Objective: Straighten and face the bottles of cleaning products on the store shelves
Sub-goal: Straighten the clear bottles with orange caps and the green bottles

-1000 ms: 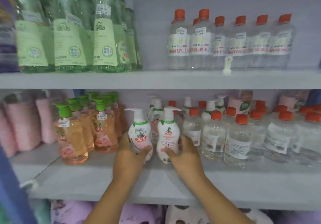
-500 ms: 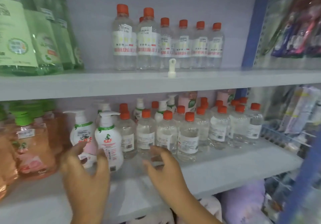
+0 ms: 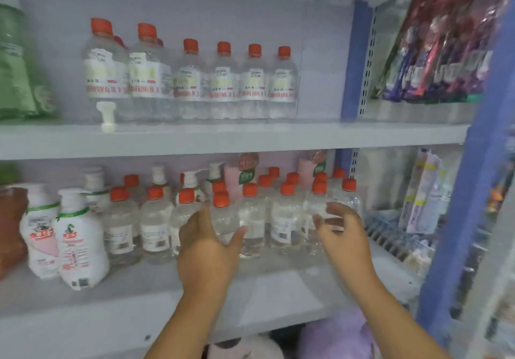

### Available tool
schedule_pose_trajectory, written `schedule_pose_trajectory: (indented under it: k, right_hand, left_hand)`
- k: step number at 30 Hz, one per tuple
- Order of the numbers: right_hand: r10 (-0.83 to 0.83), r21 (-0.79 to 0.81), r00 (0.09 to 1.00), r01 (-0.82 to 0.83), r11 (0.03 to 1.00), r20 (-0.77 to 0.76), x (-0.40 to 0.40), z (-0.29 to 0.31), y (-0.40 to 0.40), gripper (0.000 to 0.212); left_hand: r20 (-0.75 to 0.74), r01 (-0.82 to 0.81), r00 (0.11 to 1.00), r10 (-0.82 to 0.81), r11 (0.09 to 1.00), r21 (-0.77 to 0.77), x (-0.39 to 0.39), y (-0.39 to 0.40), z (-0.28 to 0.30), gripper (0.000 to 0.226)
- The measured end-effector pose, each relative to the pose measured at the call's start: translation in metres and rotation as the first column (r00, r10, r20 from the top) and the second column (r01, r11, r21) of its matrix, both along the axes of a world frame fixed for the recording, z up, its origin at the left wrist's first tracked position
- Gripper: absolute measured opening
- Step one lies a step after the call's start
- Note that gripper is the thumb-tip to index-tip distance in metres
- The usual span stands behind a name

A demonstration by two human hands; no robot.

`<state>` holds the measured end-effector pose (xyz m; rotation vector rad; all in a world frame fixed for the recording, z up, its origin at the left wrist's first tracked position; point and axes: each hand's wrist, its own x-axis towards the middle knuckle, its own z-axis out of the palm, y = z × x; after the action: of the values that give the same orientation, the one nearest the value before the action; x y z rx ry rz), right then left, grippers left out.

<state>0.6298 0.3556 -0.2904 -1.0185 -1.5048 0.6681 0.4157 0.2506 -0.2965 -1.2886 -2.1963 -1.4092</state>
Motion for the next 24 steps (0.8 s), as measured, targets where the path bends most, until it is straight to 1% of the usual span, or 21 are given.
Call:
schedule_pose_trajectory:
  k: [2,4,5,7,9,11,12,14,15,16,17,18,20,22,24]
  right_hand:
    - [0.035,0.072,0.999,-0.038,0.997,0.042,-0.003,0.011,0.018,0.03]
    - [0.115,0.089,0.982,-0.13,0.988,0.15,-0.02,0.024,0.031,0.046]
    - [0.156,0.063,0.957,-0.176,0.982,0.246,-0.031,0.029,0.036,0.057]
    - [0.182,0.003,0.878,-0.205,0.979,0.443,-0.053,0.037,0.041,0.074]
    - [0.182,-0.027,0.837,-0.196,0.98,0.516,-0.065,0.037,0.041,0.089]
    - [0.14,0.022,0.832,-0.179,0.984,0.537,-0.067,0.03,0.041,0.098]
    - [0.138,0.051,0.843,-0.193,0.98,0.52,-0.066,0.024,0.039,0.099]
    - [0.215,0.072,0.884,-0.267,0.961,0.414,-0.063,0.01,0.034,0.096]
    - [0.261,0.072,0.902,-0.302,0.951,0.344,-0.061,0.003,0.03,0.093]
    - [0.295,0.066,0.911,-0.326,0.943,0.288,-0.06,-0.004,0.026,0.09]
    - [0.324,0.043,0.912,-0.345,0.938,0.25,-0.059,-0.01,0.021,0.088]
    - [0.352,0.002,0.91,-0.361,0.932,0.219,-0.055,-0.013,0.017,0.087]
    - [0.395,-0.068,0.9,-0.389,0.919,0.183,-0.055,-0.012,0.001,0.087]
    - [0.42,-0.073,0.898,-0.413,0.908,0.131,-0.064,-0.006,-0.021,0.085]
    - [0.449,-0.073,0.892,-0.445,0.893,0.057,-0.083,0.001,-0.047,0.09]
  left_hand:
    - [-0.008,-0.107,0.994,0.107,0.994,0.004,0.009,0.017,-0.001,0.087]
    - [0.012,-0.129,0.992,0.129,0.99,0.053,0.016,0.024,-0.006,0.081]
    - [0.033,-0.107,0.994,0.105,0.991,0.074,0.02,0.024,-0.008,0.08]
    - [0.143,-0.027,0.99,0.014,0.996,0.084,0.025,0.019,-0.013,0.086]
    - [0.259,0.029,0.965,-0.047,0.997,0.073,0.024,0.012,-0.014,0.092]
    - [0.252,0.063,0.965,-0.068,0.998,0.025,0.024,0.002,-0.011,0.095]
    - [0.243,0.094,0.965,-0.095,0.995,0.018,0.025,-0.004,-0.01,0.092]
    - [0.279,0.159,0.946,-0.167,0.986,0.05,0.026,-0.017,-0.011,0.081]
    - [0.31,0.174,0.932,-0.186,0.983,0.065,0.025,-0.024,-0.012,0.081]
    - [0.341,0.174,0.921,-0.187,0.982,0.069,0.024,-0.031,-0.013,0.086]
    - [0.369,0.168,0.911,-0.184,0.983,0.074,0.023,-0.039,-0.013,0.092]
    - [0.393,0.166,0.901,-0.186,0.983,0.083,0.022,-0.045,-0.012,0.093]
    - [0.417,0.157,0.886,-0.205,0.977,0.146,0.014,-0.066,-0.011,0.086]
    - [0.411,0.115,0.89,-0.196,0.97,0.212,-0.001,-0.092,-0.008,0.084]
    - [0.398,0.06,0.905,-0.151,0.971,0.233,-0.027,-0.119,-0.001,0.084]
